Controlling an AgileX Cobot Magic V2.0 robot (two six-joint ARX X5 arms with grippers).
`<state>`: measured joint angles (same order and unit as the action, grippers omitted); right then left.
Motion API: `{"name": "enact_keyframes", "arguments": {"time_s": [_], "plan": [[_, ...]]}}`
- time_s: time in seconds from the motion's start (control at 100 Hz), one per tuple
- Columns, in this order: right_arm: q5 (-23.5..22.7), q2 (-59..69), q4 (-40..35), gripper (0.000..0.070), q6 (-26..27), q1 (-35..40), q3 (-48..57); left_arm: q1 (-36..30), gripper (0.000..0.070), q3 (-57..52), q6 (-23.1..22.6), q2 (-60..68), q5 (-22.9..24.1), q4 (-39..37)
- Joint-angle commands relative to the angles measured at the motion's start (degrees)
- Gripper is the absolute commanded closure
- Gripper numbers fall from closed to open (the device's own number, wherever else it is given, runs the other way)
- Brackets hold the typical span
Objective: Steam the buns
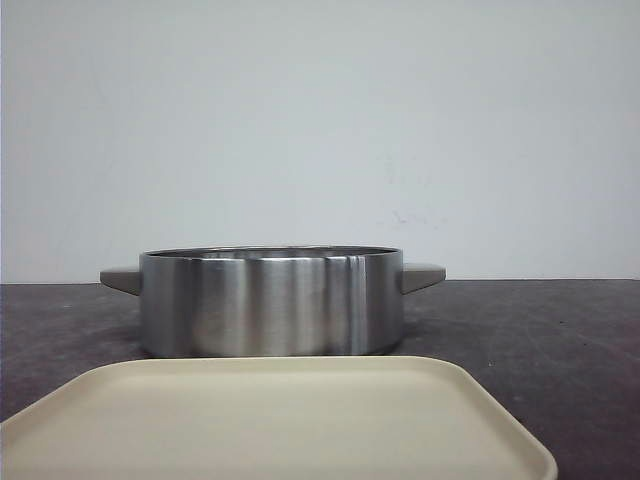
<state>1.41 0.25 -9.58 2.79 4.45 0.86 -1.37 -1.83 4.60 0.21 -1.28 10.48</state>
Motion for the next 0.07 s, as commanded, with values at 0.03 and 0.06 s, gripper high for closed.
{"name": "enact_keyframes", "arguments": {"time_s": [0.03,0.06], "plan": [[0.1,0.0,0.6,0.0699,-0.2,0.0,-0.2,0.0,0.0684,1.0,-0.5,0.0,0.2,0.3],[0.1,0.0,0.6,0.0699,-0.2,0.0,-0.2,0.0,0.0684,1.0,-0.5,0.0,0.2,0.3]]}}
